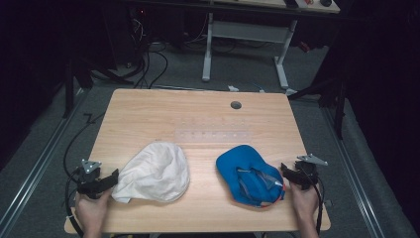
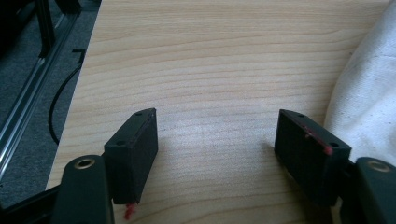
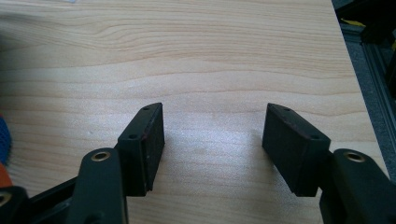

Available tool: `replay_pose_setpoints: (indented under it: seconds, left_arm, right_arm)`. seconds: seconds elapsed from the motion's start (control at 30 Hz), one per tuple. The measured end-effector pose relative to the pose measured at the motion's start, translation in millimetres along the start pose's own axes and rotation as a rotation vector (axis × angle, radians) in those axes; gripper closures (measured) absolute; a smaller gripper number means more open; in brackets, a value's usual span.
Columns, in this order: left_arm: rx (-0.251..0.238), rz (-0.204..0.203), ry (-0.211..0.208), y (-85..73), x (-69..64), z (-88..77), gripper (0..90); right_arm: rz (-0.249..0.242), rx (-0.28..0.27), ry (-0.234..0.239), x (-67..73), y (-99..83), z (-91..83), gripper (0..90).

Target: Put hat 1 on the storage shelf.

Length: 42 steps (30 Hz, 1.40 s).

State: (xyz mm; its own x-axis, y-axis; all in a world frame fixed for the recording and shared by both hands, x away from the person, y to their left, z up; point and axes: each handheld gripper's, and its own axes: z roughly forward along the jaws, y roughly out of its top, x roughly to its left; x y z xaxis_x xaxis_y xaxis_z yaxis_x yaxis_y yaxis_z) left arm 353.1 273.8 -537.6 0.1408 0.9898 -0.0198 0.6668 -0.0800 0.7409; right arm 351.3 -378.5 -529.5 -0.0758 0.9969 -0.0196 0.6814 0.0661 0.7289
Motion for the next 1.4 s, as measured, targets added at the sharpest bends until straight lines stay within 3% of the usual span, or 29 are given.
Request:
replay_pose_setpoints:
  seconds: [0.6, 0.7, 0.83, 0.97, 1.1, 1.4]
  left_arm:
    - [0.011, 0.007, -0.005, 1.6, 0.7, 0.1, 30.3]
    - [0.037, -0.007, 0.01, 4.4, 1.5, 0.7, 25.9]
    - [0.03, -0.029, 0.006, 5.4, 3.8, -2.8, 23.6]
    - [0.008, -0.051, -0.023, 8.6, 6.0, -11.4, 23.5]
    - [-0.008, -0.042, -0.045, 12.6, 2.7, -22.9, 22.4]
    - [-0.034, -0.061, -0.125, 19.4, -14.3, -49.2, 20.1]
  right_arm:
    - [-0.008, 0.001, 0.011, 0.4, 0.2, 0.4, 36.1]
    - [-0.009, 0.001, 0.012, 0.4, 0.2, 0.4, 35.8]
    - [-0.01, 0.001, 0.012, 0.4, 0.2, 0.4, 35.7]
    - [-0.009, 0.002, 0.013, 0.5, 0.2, 0.4, 35.6]
    - [-0.007, 0.002, 0.013, 0.6, 0.3, 0.4, 35.4]
    - [-0.011, 0.001, 0.014, 0.3, 0.2, 0.4, 35.3]
